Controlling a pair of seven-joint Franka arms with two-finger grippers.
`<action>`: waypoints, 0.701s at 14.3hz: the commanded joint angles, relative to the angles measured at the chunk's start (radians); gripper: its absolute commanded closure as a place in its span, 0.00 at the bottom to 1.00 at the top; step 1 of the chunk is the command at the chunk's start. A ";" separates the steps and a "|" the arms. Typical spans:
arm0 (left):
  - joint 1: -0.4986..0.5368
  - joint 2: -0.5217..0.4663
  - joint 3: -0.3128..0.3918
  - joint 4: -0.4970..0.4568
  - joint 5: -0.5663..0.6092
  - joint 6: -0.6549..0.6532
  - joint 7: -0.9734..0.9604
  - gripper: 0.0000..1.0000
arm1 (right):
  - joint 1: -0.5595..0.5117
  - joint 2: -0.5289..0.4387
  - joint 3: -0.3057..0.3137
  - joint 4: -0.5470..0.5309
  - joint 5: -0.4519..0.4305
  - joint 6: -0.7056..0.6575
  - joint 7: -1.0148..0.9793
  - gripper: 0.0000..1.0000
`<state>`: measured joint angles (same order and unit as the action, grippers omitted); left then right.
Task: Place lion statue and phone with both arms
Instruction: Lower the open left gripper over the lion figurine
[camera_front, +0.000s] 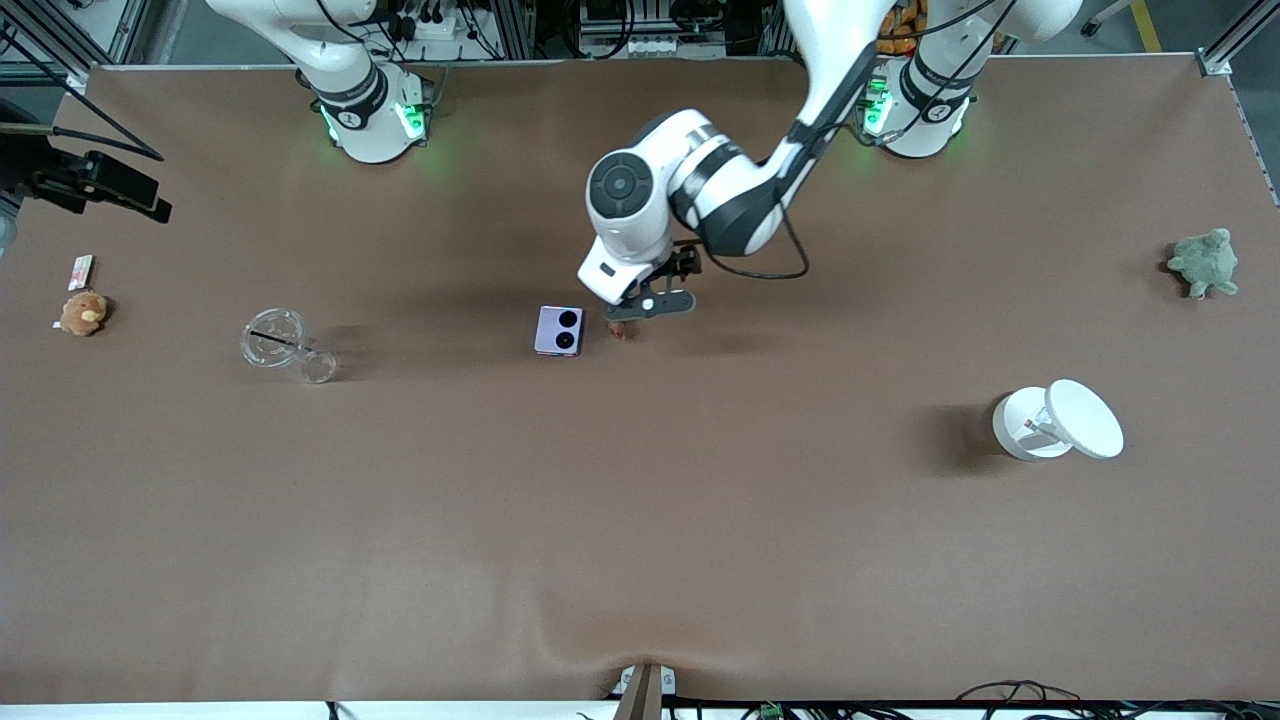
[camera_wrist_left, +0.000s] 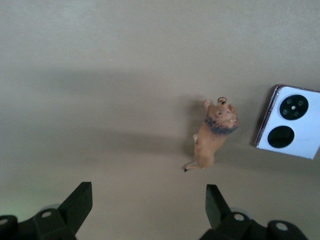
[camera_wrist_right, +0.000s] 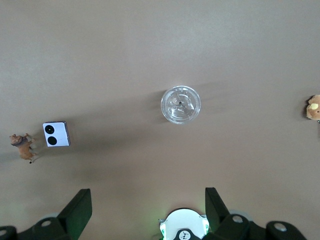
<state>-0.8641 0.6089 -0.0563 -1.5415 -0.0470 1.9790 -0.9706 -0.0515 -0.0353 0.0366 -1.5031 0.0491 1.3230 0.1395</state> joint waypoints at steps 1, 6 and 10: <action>-0.044 0.083 0.013 0.049 0.061 0.053 -0.063 0.00 | -0.008 -0.009 0.006 -0.011 -0.009 -0.002 -0.011 0.00; -0.050 0.149 0.015 0.095 0.073 0.124 -0.088 0.00 | -0.010 -0.008 0.006 -0.011 -0.009 -0.008 -0.011 0.00; -0.050 0.189 0.026 0.112 0.073 0.213 -0.088 0.00 | -0.011 -0.008 0.006 -0.011 -0.009 -0.011 -0.011 0.00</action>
<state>-0.9055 0.7654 -0.0444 -1.4686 0.0051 2.1617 -1.0381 -0.0515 -0.0349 0.0363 -1.5071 0.0491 1.3178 0.1395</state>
